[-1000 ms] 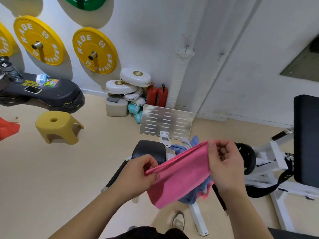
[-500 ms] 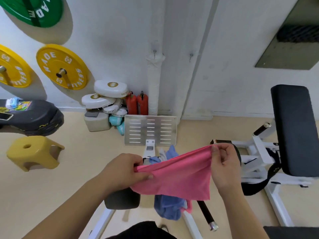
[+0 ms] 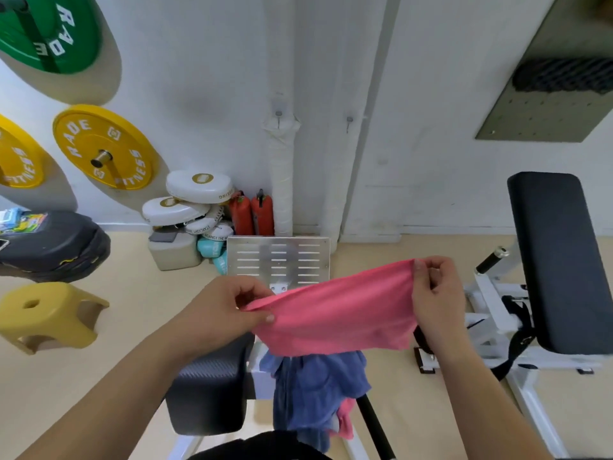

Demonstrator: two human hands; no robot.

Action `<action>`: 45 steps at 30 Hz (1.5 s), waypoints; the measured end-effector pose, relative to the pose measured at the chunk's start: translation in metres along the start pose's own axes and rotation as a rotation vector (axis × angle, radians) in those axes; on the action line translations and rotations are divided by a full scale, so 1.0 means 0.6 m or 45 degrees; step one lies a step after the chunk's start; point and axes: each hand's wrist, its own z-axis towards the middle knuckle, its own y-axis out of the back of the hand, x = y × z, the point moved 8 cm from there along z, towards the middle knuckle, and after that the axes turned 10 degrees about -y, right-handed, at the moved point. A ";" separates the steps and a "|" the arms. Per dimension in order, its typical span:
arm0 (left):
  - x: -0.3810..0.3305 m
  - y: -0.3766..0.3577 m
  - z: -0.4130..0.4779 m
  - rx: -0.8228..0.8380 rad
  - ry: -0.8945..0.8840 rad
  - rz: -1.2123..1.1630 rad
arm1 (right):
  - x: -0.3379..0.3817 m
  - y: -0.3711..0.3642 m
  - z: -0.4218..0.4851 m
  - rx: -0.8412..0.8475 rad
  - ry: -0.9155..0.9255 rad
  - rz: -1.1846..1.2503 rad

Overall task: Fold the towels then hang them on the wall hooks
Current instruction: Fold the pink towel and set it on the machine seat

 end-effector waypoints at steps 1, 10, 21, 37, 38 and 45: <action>-0.007 0.000 0.005 -0.056 -0.015 0.083 | 0.003 0.002 0.003 0.003 0.008 0.004; -0.003 -0.043 -0.008 0.046 0.155 -0.747 | -0.054 0.015 0.015 -0.018 -0.161 0.075; -0.012 -0.060 -0.020 0.052 0.075 -0.266 | -0.063 0.035 0.035 -0.059 -0.225 0.090; -0.040 -0.028 -0.027 -0.222 0.002 -0.411 | -0.041 0.050 0.041 -0.048 -0.233 0.159; -0.043 -0.029 -0.026 -0.192 0.005 -0.345 | -0.038 0.049 0.042 -0.046 -0.233 0.170; -0.028 -0.019 -0.026 -0.278 0.166 -0.310 | -0.023 0.046 0.043 -0.032 -0.202 0.177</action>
